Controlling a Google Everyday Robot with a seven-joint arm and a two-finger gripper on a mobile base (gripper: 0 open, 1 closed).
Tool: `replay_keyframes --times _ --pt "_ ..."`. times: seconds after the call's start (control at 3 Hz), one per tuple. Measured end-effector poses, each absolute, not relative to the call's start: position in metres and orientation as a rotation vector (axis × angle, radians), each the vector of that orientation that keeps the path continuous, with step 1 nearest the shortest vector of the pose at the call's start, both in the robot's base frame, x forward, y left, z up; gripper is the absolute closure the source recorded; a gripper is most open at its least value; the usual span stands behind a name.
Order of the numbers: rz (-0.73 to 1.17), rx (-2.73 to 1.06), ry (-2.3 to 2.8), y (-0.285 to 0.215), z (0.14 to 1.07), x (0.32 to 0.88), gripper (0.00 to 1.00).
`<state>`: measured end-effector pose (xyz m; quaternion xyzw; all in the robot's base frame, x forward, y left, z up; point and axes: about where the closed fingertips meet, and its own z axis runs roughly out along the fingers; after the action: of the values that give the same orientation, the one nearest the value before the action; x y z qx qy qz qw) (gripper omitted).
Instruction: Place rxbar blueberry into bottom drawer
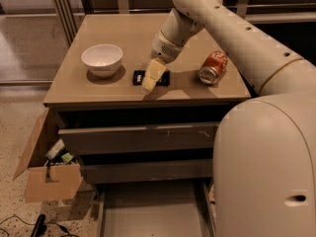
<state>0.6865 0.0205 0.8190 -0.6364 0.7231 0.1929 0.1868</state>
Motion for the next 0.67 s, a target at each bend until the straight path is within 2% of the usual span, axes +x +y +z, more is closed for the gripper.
replay_keyframes --times 0.67 --pt "0.561 -1.709 2.126 -0.014 0.796 0.679 0.03"
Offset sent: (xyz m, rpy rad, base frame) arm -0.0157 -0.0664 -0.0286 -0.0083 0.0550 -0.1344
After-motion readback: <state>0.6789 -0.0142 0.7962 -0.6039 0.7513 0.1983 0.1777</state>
